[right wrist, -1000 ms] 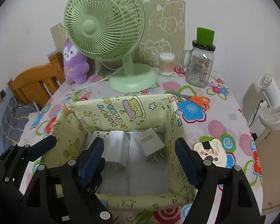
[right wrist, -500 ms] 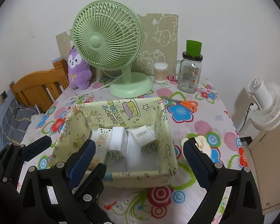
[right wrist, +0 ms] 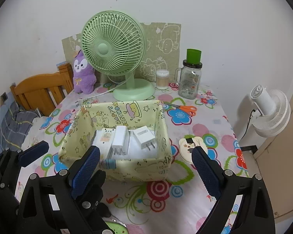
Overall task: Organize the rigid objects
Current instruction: 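Raise both open tools up and back out of the yellow box, then move the right tool to the beige round container while the left nears the yellow box wall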
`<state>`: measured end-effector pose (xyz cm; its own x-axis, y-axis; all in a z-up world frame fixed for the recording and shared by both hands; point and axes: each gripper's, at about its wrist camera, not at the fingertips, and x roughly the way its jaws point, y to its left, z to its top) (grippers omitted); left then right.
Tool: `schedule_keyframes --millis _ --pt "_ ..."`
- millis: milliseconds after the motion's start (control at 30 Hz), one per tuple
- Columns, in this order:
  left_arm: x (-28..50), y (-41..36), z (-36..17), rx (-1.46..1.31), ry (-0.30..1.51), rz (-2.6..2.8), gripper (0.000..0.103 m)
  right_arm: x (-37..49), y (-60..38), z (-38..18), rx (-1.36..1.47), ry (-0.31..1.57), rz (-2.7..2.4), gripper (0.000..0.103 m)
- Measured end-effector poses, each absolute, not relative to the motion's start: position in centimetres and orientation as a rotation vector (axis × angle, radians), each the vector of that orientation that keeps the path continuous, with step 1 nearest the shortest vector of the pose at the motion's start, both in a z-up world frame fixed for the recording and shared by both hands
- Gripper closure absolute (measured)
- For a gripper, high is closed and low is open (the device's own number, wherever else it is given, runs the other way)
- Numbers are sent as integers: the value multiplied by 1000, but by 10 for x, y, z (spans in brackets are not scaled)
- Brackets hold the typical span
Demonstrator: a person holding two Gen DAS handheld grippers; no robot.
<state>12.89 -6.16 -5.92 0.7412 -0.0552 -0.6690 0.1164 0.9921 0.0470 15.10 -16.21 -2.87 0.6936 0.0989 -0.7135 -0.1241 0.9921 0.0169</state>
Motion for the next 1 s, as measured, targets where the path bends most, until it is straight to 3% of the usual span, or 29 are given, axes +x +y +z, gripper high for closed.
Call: schedule_keyframes --millis 1000 --pt "97 -110 -90 66 780 -132 8 110 -211 -53 -76 817 103 7"
